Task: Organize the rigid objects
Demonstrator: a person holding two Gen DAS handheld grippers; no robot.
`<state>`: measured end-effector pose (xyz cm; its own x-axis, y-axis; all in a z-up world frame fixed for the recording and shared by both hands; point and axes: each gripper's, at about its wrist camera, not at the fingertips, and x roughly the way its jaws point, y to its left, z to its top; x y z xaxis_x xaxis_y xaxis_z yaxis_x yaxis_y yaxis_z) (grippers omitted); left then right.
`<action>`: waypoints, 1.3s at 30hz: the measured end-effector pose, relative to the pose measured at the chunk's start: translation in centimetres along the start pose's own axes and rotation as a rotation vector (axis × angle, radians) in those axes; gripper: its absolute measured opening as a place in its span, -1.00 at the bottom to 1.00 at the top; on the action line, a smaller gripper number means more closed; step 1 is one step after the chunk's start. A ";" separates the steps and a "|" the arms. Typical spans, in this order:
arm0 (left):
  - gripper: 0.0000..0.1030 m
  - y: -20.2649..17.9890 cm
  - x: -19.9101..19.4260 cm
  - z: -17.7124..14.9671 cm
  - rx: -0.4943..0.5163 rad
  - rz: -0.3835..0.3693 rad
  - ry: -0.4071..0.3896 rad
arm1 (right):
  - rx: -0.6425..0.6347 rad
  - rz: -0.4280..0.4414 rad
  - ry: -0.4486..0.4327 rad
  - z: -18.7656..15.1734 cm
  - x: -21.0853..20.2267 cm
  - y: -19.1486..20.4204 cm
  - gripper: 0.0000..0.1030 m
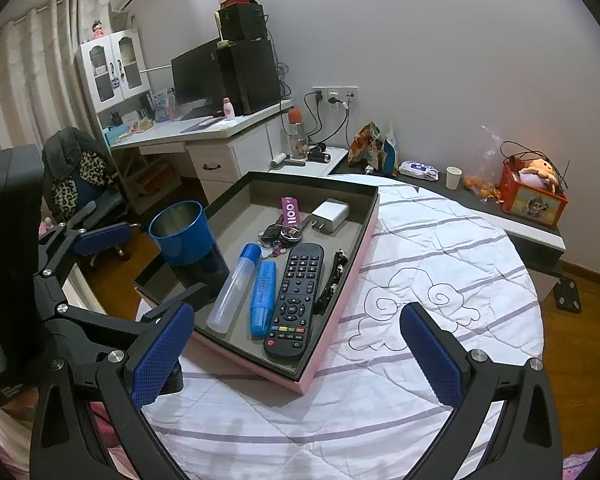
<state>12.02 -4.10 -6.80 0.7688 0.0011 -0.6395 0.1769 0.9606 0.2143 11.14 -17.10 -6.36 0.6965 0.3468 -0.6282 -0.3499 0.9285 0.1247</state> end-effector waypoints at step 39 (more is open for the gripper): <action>0.99 8.5 -10.5 -3.8 -0.209 0.084 -0.262 | 0.018 -0.058 -0.340 -1.6 -7.1 6.2 1.00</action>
<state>3.16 5.15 -1.06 0.9118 0.0376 -0.4089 -0.0028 0.9963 0.0854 3.03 -14.01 -2.42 0.8847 0.3150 -0.3435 -0.2945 0.9491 0.1119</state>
